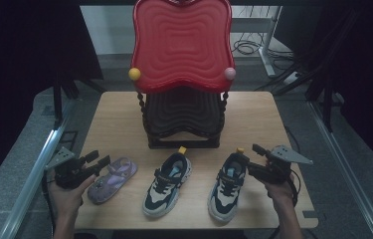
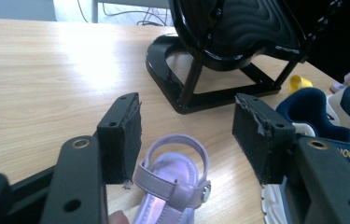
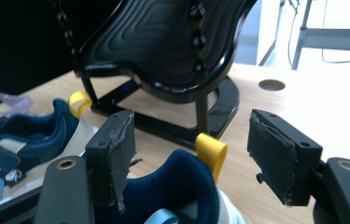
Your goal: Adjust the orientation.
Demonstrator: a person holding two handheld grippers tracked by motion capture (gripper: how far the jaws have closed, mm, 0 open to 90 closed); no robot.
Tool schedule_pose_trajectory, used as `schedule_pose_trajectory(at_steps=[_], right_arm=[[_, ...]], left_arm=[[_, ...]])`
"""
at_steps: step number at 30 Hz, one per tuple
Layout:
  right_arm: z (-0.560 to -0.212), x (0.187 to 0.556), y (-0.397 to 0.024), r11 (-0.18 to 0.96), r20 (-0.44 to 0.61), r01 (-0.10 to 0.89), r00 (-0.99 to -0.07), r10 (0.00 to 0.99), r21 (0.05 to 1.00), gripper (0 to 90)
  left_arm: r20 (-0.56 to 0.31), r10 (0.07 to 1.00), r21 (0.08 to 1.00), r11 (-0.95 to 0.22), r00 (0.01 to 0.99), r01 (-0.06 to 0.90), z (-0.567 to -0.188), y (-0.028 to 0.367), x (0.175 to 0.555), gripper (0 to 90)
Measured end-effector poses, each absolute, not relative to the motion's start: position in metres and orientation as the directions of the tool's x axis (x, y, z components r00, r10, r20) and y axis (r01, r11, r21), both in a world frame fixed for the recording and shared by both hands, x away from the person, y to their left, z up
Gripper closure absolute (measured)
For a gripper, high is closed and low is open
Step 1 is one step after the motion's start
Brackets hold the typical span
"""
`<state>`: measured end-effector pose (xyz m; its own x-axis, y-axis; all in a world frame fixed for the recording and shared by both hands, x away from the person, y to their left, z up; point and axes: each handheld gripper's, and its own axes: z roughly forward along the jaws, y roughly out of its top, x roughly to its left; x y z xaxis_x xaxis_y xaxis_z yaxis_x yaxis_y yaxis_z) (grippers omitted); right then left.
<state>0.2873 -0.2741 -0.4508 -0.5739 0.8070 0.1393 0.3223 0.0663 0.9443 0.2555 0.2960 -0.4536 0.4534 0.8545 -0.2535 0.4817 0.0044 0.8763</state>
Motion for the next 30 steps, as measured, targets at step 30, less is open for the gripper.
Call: schedule_pose_trajectory(at_steps=[30], right_arm=[[-0.459, 0.283, -0.274, 0.019, 0.222, 0.399, -0.548, 0.806, 0.917, 30.6]], left_arm=[[-0.244, 0.810, 0.831, -0.109, 0.534, 0.545, -0.436, 0.289, 0.240, 65.2]])
